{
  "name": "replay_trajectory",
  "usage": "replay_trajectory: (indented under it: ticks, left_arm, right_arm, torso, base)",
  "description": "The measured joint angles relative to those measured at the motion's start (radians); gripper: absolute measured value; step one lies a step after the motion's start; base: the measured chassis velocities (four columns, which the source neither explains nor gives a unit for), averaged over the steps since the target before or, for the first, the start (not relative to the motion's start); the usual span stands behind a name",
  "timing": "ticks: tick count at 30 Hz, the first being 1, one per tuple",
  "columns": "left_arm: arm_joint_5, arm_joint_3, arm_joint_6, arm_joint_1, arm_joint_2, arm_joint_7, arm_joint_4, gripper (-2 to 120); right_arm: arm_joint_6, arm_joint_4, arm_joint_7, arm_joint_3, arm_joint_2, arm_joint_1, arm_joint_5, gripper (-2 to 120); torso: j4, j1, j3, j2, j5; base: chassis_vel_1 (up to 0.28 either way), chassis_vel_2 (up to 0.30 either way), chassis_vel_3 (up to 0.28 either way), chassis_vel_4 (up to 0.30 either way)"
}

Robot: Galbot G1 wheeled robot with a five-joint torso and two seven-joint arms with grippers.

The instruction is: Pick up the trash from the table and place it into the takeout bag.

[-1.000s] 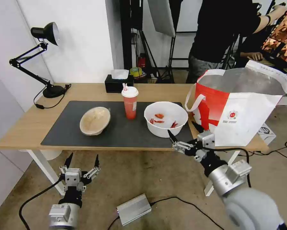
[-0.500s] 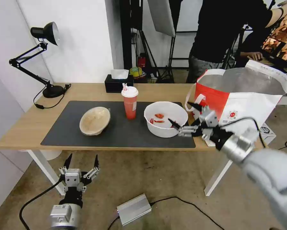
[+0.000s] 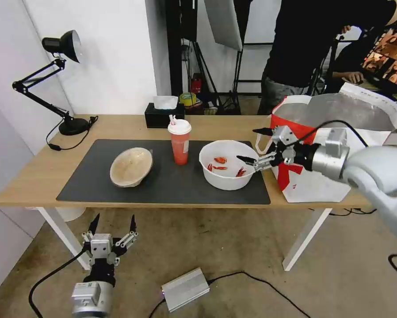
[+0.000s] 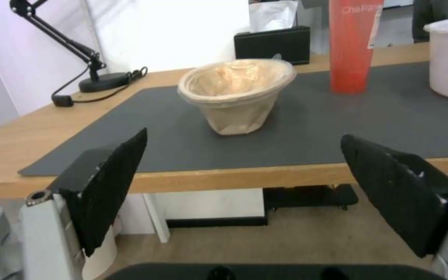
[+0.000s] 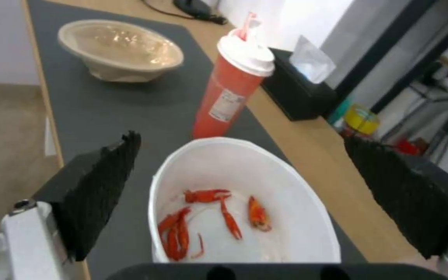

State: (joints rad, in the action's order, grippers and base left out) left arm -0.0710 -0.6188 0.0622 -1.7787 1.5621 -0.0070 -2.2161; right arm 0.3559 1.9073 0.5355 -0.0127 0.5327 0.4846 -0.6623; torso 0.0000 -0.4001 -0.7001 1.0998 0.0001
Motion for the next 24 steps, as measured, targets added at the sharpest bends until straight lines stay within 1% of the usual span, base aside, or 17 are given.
replay_trajectory:
  ticks: [1, 3, 4, 5, 7, 8, 11, 14, 19, 24]
  left_arm:
    - [0.000, -0.001, 0.000, 0.000, 0.000, 0.000, 0.001, 100]
    - [0.000, -0.001, 0.000, 0.000, 0.000, 0.000, 0.001, 100]
    - [0.000, -0.002, 0.000, 0.001, 0.001, 0.000, 0.003, 100]
    - [0.000, -0.002, 0.000, 0.001, 0.001, 0.000, 0.004, 100]
    - [0.000, -0.003, 0.000, 0.004, 0.002, 0.000, 0.005, 100]
    - [0.000, -0.003, 0.000, 0.004, 0.002, 0.000, 0.005, 100]
    - [0.000, -0.003, 0.000, 0.005, 0.002, -0.001, 0.006, 100]
    - [0.002, -0.004, 0.000, 0.007, 0.002, -0.001, 0.006, 100]
    - [0.003, -0.004, 0.000, 0.008, 0.001, -0.001, 0.007, 100]
    - [0.004, -0.006, 0.000, 0.008, 0.001, -0.001, 0.008, 100]
  right_arm:
    - [0.004, -0.011, 0.001, 0.044, -0.002, -0.042, -0.013, 100]
    - [0.004, -0.011, 0.001, 0.044, -0.002, -0.042, -0.013, 100]
    - [0.019, -0.033, 0.013, 0.136, -0.003, -0.128, -0.034, 100]
    - [0.028, -0.046, 0.017, 0.196, -0.003, -0.188, -0.052, 100]
    - [0.045, -0.061, 0.016, 0.278, 0.005, -0.272, -0.084, 100]
    - [0.045, -0.061, 0.016, 0.278, 0.005, -0.272, -0.084, 100]
    - [0.067, -0.077, -0.005, 0.328, 0.024, -0.314, -0.106, 100]
    - [0.078, -0.091, -0.020, 0.346, 0.037, -0.322, -0.115, 100]
    - [0.099, -0.112, -0.048, 0.356, 0.063, -0.312, -0.127, 100]
    - [0.140, -0.105, -0.091, 0.355, 0.090, -0.283, -0.135, 100]
  torso:
    - [0.0000, 0.000, 0.000, 0.000, -0.0001]
    - [0.0000, 0.000, 0.000, 0.000, -0.0001]
    - [0.0001, 0.000, 0.000, 0.000, -0.0001]
    - [0.0002, 0.000, 0.000, 0.000, -0.0001]
    - [0.0001, 0.000, 0.000, 0.000, -0.0003]
    - [0.0001, 0.000, 0.000, 0.000, -0.0003]
    - [0.0001, 0.000, 0.000, 0.000, -0.0002]
    - [0.0000, 0.000, 0.000, 0.000, -0.0001]
    - [0.0000, 0.000, 0.000, 0.000, -0.0001]
    - [0.0000, 0.000, 0.000, 0.000, -0.0001]
  base:
    - [0.000, 0.000, 0.000, 0.000]
    - [0.000, 0.000, 0.000, 0.000]
    - [0.000, 0.000, 0.000, 0.000]
    - [0.000, 0.000, 0.000, 0.000]
    - [0.000, 0.000, 0.000, 0.000]
    - [0.000, 0.000, 0.000, 0.000]
    - [0.000, 0.000, 0.000, 0.000]
    - [0.000, 0.000, 0.000, 0.000]
    - [0.000, 0.000, 0.000, 0.000]
    - [0.000, 0.000, 0.000, 0.000]
